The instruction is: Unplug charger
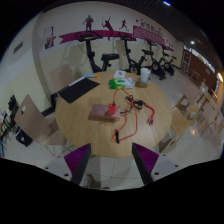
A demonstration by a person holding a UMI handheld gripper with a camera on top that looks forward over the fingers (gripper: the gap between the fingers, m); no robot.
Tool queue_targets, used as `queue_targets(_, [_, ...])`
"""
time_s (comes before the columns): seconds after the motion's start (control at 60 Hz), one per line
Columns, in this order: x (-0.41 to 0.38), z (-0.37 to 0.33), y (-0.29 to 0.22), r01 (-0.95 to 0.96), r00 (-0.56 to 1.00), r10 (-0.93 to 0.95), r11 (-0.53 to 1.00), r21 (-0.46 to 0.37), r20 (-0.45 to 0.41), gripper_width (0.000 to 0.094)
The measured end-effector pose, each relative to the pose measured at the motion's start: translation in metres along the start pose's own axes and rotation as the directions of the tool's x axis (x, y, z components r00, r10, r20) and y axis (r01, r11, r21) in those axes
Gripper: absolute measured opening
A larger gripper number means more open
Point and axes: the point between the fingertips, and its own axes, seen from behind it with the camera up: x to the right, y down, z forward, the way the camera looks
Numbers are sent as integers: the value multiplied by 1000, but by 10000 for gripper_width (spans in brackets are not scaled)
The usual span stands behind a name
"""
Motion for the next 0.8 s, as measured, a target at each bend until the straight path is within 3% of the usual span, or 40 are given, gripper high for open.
queue_targets(0.217, [-27, 67, -17, -11, 1000, 9, 993, 116, 17, 864])
queue_targets(0.6, [-13, 188, -65, -21, 997, 46, 935, 354, -63, 856])
queue_targets(0.8, [-8, 249, -92, -54, 995, 81, 915, 400, -51, 857])
